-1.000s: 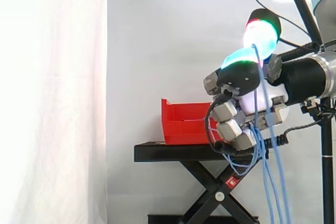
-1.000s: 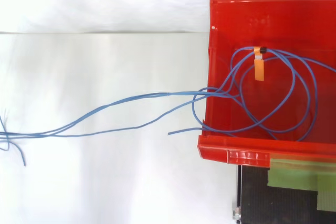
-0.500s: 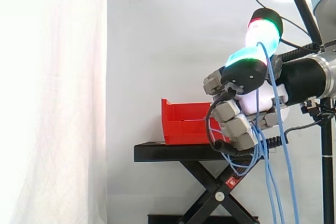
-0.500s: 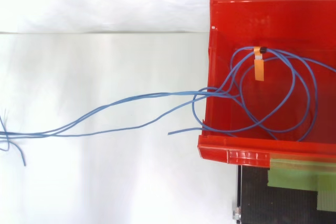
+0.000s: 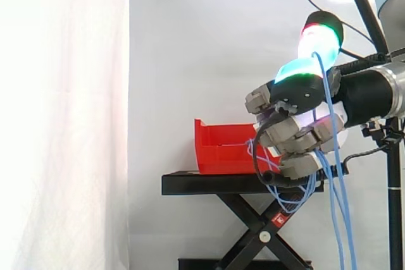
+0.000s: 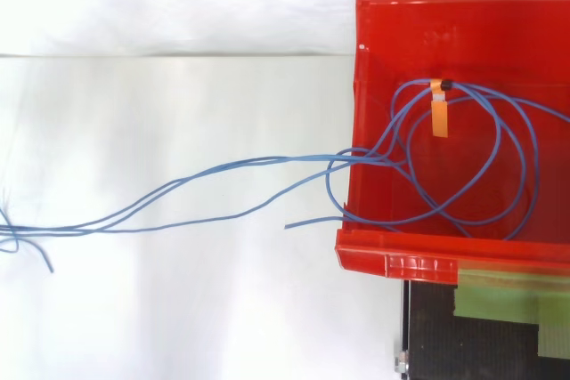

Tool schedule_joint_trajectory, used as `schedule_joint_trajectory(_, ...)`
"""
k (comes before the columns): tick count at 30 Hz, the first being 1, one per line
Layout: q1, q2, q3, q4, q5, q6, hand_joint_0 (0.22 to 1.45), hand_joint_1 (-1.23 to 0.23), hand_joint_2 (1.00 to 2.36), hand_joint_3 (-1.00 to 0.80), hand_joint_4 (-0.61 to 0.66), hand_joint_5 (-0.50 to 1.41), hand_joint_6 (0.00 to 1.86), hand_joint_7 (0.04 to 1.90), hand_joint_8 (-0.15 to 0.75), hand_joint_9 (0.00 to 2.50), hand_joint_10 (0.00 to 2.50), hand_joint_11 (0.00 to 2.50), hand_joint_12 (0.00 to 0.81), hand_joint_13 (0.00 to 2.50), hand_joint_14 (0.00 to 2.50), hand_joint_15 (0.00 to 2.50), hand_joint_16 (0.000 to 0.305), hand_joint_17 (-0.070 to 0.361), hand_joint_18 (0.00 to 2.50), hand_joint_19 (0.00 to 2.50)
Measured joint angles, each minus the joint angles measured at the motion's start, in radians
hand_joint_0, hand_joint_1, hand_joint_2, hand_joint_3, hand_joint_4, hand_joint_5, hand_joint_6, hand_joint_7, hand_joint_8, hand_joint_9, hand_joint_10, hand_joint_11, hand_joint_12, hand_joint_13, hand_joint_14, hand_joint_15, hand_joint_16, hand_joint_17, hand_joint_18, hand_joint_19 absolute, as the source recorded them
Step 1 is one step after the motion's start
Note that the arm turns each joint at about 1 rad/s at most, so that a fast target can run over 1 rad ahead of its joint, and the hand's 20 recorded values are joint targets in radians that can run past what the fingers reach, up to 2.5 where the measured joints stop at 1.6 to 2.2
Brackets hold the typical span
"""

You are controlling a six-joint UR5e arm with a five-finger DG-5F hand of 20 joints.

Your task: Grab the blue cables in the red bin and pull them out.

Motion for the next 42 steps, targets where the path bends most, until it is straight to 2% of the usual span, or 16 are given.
schedule_joint_trajectory(1,0.000,0.000,0.000,0.000,0.000,0.000,0.92,-0.90,1.00,-1.00,0.06,0.68,0.97,0.51,0.224,1.13,0.01,1.39,0.285,1.32,0.10,1.61,0.042,0.095,0.85,0.92)
schedule_joint_trajectory(2,0.000,0.000,0.000,0.000,0.000,0.000,0.92,-0.90,1.00,-1.00,0.06,0.68,0.97,0.50,0.221,1.17,0.00,1.48,0.279,1.29,0.32,1.56,0.042,0.095,0.87,0.95)
schedule_joint_trajectory(3,0.000,0.000,0.000,0.000,0.000,-0.001,0.92,-0.90,1.00,-1.00,0.05,0.68,0.97,0.50,0.213,1.17,0.00,1.50,0.280,1.28,0.36,1.56,0.042,0.094,0.88,0.96)
schedule_joint_trajectory(6,0.000,0.000,0.000,0.000,0.000,-0.001,0.93,-0.91,1.00,-1.00,0.05,0.67,0.98,0.49,0.202,1.19,0.05,1.58,0.287,1.23,0.77,1.45,0.040,0.091,0.92,1.02)
schedule_joint_trajectory(7,0.000,0.000,0.000,0.000,0.000,-0.001,0.93,-0.91,1.00,-1.00,0.04,0.67,0.98,0.50,0.198,1.16,0.39,1.52,0.287,1.21,0.93,1.42,0.040,0.090,0.94,1.04)
schedule_joint_trajectory(8,0.000,0.000,0.000,0.000,0.000,-0.001,0.93,-0.91,1.00,-1.00,0.04,0.66,0.99,0.49,0.196,1.14,0.58,1.50,0.292,1.19,1.08,1.38,0.039,0.089,0.96,1.06)
schedule_joint_trajectory(9,0.000,0.000,0.000,0.000,0.000,-0.001,0.93,-0.91,1.00,-1.00,0.04,0.66,1.00,0.48,0.188,1.13,0.64,1.51,0.289,1.18,1.12,1.37,0.039,0.089,0.97,1.07)
schedule_joint_trajectory(10,0.001,0.000,0.000,0.000,0.000,-0.001,0.94,-0.90,1.00,-1.00,0.04,0.65,1.01,0.49,0.186,1.10,0.80,1.47,0.288,1.17,1.28,1.30,0.039,0.088,0.99,1.08)
schedule_joint_trajectory(12,0.001,0.000,0.000,0.000,0.000,-0.001,0.94,-0.90,1.00,-1.00,0.03,0.64,1.03,0.46,0.187,1.06,1.21,1.38,0.284,1.15,1.45,1.27,0.038,0.086,1.00,1.14)
schedule_joint_trajectory(15,0.001,0.000,-0.001,0.000,0.000,-0.002,0.94,-0.90,1.00,-1.00,0.03,0.63,1.05,0.45,0.186,1.04,1.33,1.36,0.291,1.13,1.61,1.21,0.038,0.085,1.04,1.18)
schedule_joint_trajectory(18,0.001,0.000,-0.001,0.000,0.000,-0.002,0.94,-0.90,1.00,-1.00,0.03,0.63,1.05,0.45,0.187,1.03,1.45,1.30,0.284,1.13,1.63,1.22,0.038,0.085,1.05,1.19)
schedule_joint_trajectory(36,0.003,0.000,-0.001,0.009,0.000,-0.005,0.95,-0.89,1.00,-1.00,0.01,0.61,1.07,0.43,0.187,1.00,1.55,1.28,0.283,1.13,1.65,1.22,0.038,0.086,1.01,1.16)
schedule_joint_trajectory(39,0.004,0.000,-0.015,0.025,0.002,-0.019,0.95,-0.89,1.00,-1.00,0.02,0.61,1.08,0.43,0.181,1.00,1.56,1.29,0.284,1.13,1.63,1.21,0.038,0.086,1.00,1.13)
schedule_joint_trajectory(42,0.004,0.000,-0.057,0.072,0.012,-0.059,0.95,-0.88,1.00,-1.00,0.01,0.61,1.07,0.43,0.190,1.00,1.56,1.28,0.279,1.13,1.60,1.22,0.038,0.086,1.00,1.12)
